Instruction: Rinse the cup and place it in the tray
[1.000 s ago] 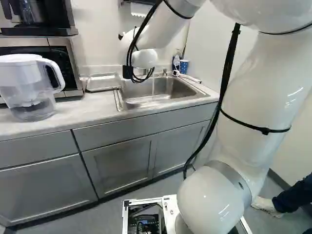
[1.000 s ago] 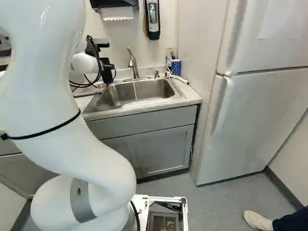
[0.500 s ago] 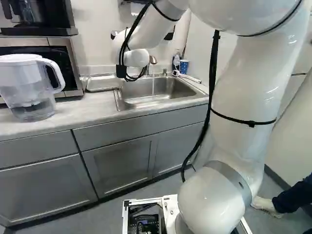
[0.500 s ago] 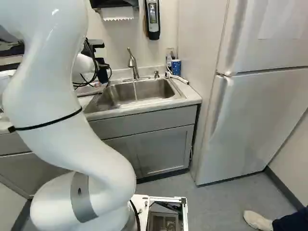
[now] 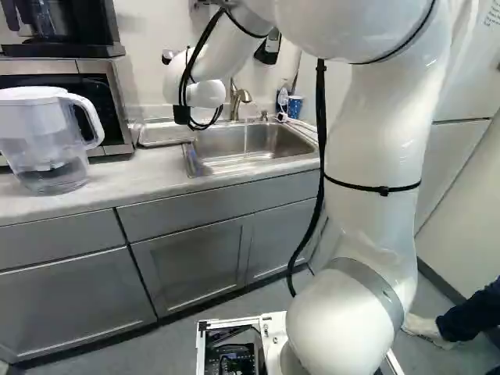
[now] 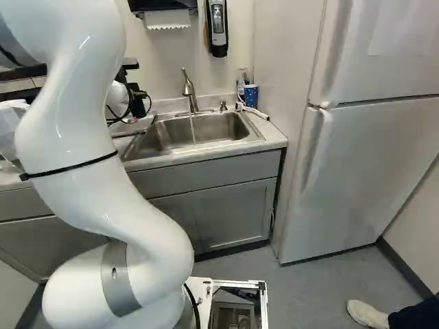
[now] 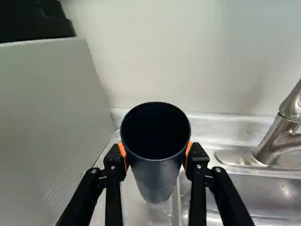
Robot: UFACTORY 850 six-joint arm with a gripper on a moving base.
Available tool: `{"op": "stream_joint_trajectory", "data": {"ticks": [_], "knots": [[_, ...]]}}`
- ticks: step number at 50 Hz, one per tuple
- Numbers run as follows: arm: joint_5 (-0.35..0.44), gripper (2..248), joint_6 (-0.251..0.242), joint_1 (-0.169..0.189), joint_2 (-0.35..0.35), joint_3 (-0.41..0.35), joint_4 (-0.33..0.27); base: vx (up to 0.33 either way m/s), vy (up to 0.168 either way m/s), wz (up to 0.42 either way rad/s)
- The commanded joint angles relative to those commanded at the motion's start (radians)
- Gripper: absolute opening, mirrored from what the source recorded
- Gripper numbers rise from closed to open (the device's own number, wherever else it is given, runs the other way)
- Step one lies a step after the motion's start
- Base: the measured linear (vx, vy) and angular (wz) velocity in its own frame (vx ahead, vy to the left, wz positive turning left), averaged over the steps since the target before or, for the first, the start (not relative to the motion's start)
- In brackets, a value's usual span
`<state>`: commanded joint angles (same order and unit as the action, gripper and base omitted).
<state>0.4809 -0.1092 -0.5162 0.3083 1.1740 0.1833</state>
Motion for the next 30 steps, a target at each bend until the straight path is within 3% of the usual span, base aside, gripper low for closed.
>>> {"op": "stream_joint_trajectory", "data": {"ticks": [30], "knots": [[0.035, 126, 0.000, -0.023, 0.082, 0.033, 0.000, 0.000, 0.000, 0.000]]}}
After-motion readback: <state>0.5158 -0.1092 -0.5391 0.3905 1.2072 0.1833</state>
